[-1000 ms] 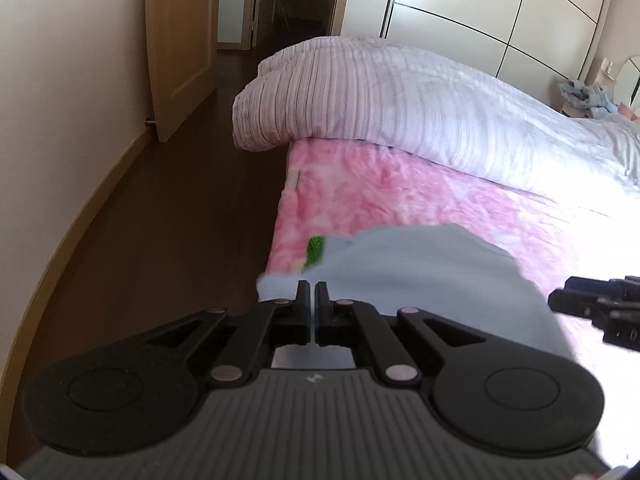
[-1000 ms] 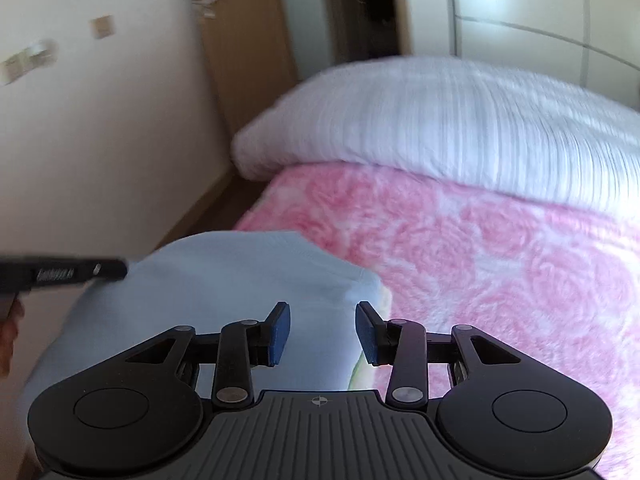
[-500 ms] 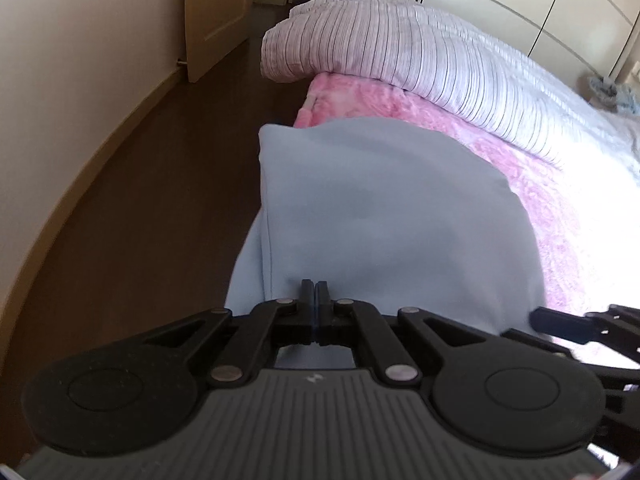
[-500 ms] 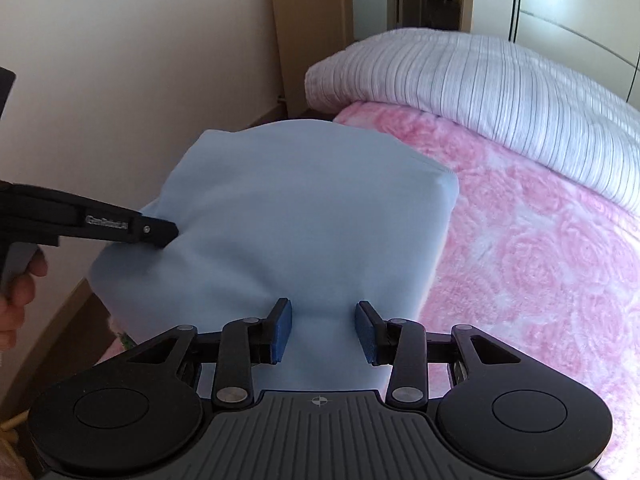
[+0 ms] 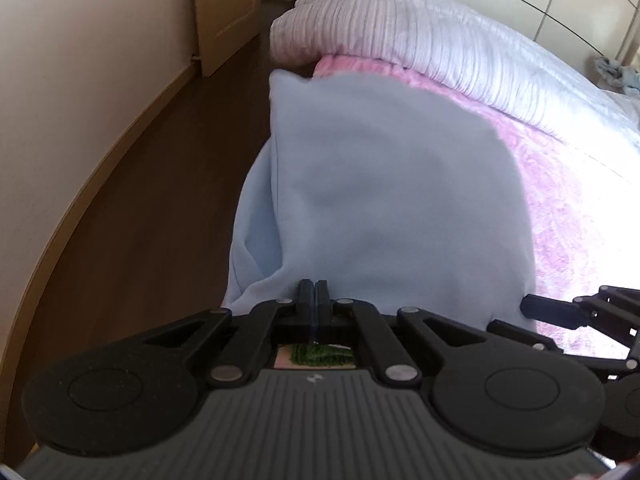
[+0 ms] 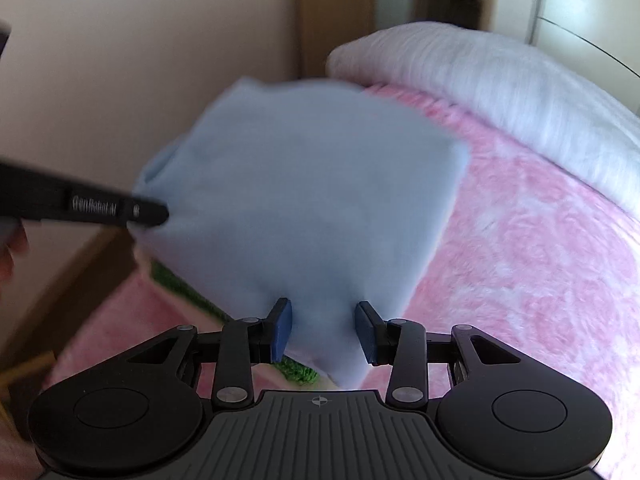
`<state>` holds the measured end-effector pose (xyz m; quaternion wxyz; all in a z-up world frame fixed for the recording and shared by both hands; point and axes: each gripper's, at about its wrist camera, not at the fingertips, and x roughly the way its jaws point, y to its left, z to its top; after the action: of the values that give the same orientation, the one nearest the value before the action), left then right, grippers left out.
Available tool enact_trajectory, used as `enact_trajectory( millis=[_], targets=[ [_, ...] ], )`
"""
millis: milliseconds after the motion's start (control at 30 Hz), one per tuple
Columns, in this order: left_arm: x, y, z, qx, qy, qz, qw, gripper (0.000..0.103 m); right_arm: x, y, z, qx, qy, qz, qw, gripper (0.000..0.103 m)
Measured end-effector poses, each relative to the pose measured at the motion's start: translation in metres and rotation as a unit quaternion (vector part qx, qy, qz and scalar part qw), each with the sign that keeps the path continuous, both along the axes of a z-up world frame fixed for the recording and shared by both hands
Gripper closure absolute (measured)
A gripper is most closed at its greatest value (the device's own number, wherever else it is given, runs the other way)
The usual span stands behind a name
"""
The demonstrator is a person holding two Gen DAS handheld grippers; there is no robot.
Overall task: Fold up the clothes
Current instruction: 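Lower the sweatshirt onto the towel stack and open both grippers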
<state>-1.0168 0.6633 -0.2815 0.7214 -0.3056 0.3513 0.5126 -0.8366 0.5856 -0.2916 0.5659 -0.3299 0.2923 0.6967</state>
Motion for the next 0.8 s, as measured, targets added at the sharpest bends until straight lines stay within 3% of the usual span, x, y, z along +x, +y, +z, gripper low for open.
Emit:
enact_trajectory(
  millis=[133,233,367,733,800],
  targets=[
    [0.005,-0.008,0.021,-0.008,0.004,0.014,0.9999,0.103,0.006,0.005,0.015,-0.030,0.001,0.011,0.999,0.063],
    [0.012,-0.021,0.048,-0.011,0.026,0.041,0.9988,0.096,0.018,0.000,0.042,-0.043,0.027,-0.003,0.999,0.063],
    [0.023,-0.042,0.084,-0.015,0.033,0.055,0.9978,0.074,0.028,-0.014,0.074,-0.052,0.036,-0.004,0.998,0.063],
    [0.056,-0.092,0.167,0.009,0.058,0.080,0.9951,0.056,0.058,-0.038,0.145,-0.072,0.068,-0.013,0.995,0.051],
    [0.063,-0.099,0.178,0.021,0.060,0.094,0.9935,0.045,0.061,-0.040,0.158,-0.067,0.067,-0.001,0.995,0.050]
  ],
)
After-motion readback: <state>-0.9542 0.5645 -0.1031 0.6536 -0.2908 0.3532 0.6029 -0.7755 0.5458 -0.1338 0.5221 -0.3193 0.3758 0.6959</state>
